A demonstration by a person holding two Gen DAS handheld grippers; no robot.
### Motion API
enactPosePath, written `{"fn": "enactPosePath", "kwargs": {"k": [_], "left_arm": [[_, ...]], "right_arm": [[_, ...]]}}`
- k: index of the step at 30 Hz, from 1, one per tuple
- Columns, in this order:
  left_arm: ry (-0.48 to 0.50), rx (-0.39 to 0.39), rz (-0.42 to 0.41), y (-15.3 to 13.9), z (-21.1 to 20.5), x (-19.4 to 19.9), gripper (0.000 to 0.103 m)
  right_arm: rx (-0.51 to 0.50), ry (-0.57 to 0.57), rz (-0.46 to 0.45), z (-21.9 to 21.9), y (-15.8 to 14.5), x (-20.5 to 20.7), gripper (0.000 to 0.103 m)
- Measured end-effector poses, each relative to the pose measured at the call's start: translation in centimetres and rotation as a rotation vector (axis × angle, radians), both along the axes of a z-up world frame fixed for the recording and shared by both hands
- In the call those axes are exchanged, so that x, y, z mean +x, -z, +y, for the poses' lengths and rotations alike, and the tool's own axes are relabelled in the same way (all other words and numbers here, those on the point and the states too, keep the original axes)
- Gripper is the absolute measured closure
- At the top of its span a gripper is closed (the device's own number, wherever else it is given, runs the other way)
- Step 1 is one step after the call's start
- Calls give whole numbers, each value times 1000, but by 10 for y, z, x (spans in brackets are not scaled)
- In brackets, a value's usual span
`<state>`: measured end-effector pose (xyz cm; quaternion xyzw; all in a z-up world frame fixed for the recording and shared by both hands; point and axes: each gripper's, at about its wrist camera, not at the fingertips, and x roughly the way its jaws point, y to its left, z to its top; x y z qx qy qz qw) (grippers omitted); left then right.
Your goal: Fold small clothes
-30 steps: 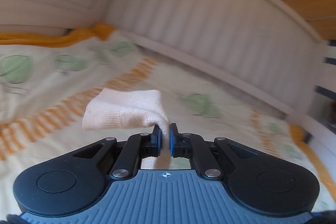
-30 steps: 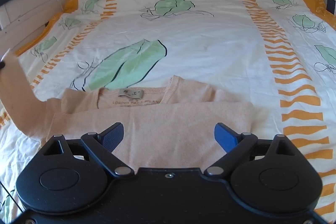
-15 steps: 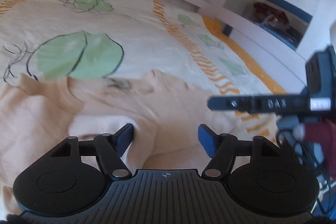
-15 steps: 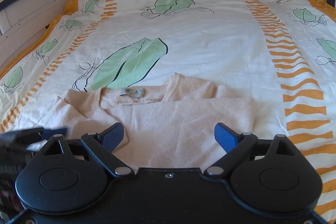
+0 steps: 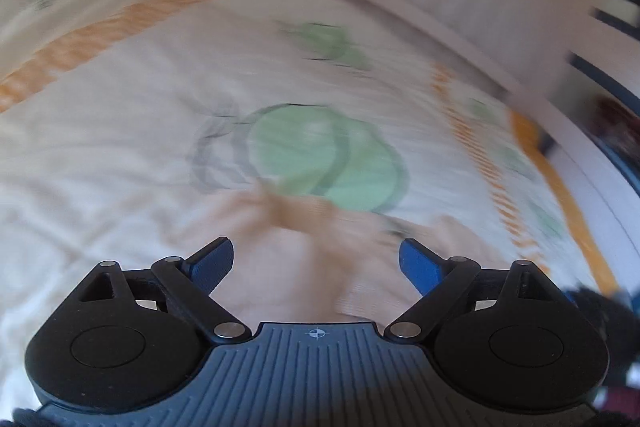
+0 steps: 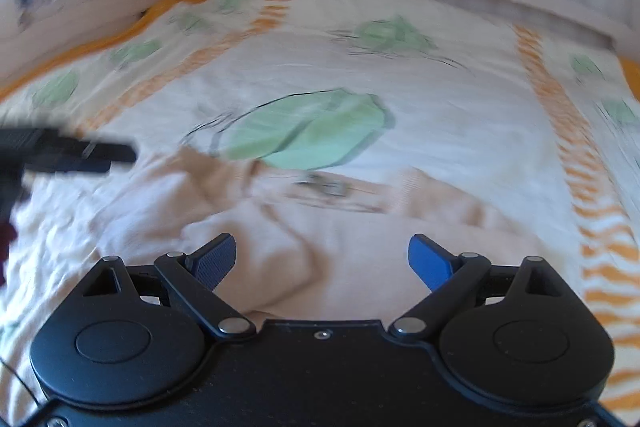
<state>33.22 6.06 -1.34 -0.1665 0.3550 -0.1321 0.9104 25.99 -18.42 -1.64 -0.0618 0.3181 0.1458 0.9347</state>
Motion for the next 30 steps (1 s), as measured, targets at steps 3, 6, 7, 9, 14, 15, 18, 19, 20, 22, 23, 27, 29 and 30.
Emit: {"fn": "enactPosePath", "kwargs": {"k": [3, 6, 7, 9, 14, 15, 18, 19, 20, 22, 23, 27, 29, 30], "left_arm": [[-89, -34, 23, -2, 29, 6, 13], [-105, -44, 12, -9, 41, 6, 13], [-99, -51, 7, -12, 40, 7, 13], [-84, -62, -5, -15, 40, 5, 13], [-43, -47, -24, -18, 33, 2, 13], [-37, -43, -25, -18, 32, 2, 13], [-28, -46, -24, -17, 32, 1, 13], [-28, -47, -21, -17, 31, 1, 13], [-26, -47, -19, -16, 31, 2, 13], [-21, -42, -14, -15, 29, 2, 13], [-18, -39, -12, -14, 28, 2, 13], [-9, -22, 1, -10, 26, 4, 13], [-5, -16, 10, -8, 25, 5, 13], [-3, -14, 14, -7, 25, 5, 13]], "right_arm": [[-94, -88, -21, 40, 8, 3, 10], [-225, -142, -15, 74, 23, 13, 16], [-265, -147, 5, 81, 29, 18, 30], [-289, -126, 51, 82, 39, 26, 57], [-93, 114, 89, 17, 28, 27, 73], [-47, 165, 97, -1, 25, 22, 73], [53, 278, 165, -48, 27, 5, 64], [73, 300, 196, -61, 31, -1, 57], [90, 308, 216, -71, 34, -7, 52], [132, 323, 222, -87, 36, -18, 38], [154, 330, 219, -93, 36, -22, 38], [245, 345, 205, -107, 34, -19, 36], [265, 345, 217, -109, 38, -12, 36], [273, 341, 226, -109, 41, -10, 36]]}}
